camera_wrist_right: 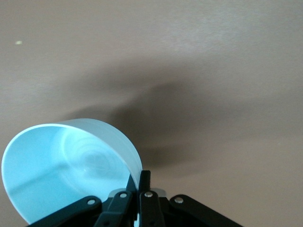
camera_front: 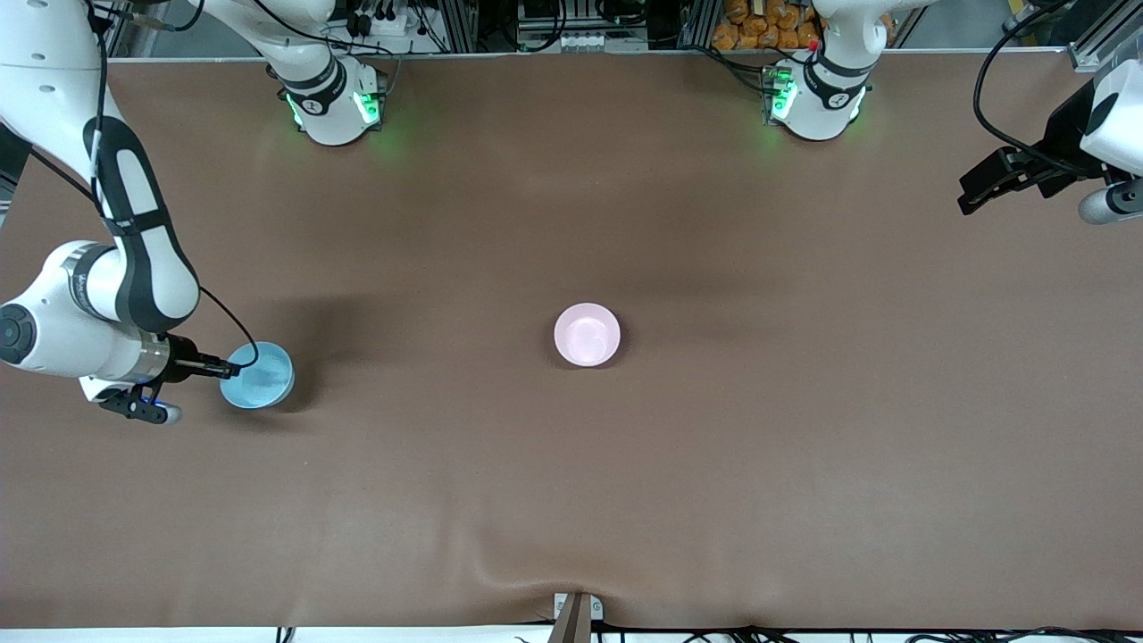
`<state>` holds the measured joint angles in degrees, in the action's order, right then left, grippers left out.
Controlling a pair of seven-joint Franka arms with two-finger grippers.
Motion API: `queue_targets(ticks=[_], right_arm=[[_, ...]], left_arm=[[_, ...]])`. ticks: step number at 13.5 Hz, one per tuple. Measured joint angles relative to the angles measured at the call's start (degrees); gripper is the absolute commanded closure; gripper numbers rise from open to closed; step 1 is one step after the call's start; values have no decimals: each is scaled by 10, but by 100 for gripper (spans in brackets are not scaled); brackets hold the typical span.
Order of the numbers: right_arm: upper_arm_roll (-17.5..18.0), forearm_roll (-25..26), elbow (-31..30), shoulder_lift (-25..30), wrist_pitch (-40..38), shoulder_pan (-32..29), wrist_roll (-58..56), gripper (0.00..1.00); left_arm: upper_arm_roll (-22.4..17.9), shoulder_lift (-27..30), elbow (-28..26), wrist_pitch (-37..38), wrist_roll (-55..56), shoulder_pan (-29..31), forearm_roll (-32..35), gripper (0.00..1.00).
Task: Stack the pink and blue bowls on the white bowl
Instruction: 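Close the right gripper on the light blue bowl's rim, then carry the blue bowl with the right gripper over the pink bowl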
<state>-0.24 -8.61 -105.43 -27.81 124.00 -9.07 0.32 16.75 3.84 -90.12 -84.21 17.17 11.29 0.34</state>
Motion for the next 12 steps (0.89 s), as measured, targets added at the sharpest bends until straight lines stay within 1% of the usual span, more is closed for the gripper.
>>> queue_targets(ticks=[3, 5, 7, 12], right_arm=[[7, -32, 1, 27, -33, 10, 2, 100], [12, -66, 1, 49, -58, 21, 2, 100], [20, -89, 1, 64, -69, 47, 20, 100], [28, -93, 18, 76, -67, 171, 223, 100]], left_arm=[[0, 0, 0, -1, 0, 3, 0, 0], [0, 0, 0, -1, 0, 12, -3, 0], [-1, 0, 0, -2, 0, 14, -4, 0], [0, 0, 0, -2, 0, 14, -4, 0]])
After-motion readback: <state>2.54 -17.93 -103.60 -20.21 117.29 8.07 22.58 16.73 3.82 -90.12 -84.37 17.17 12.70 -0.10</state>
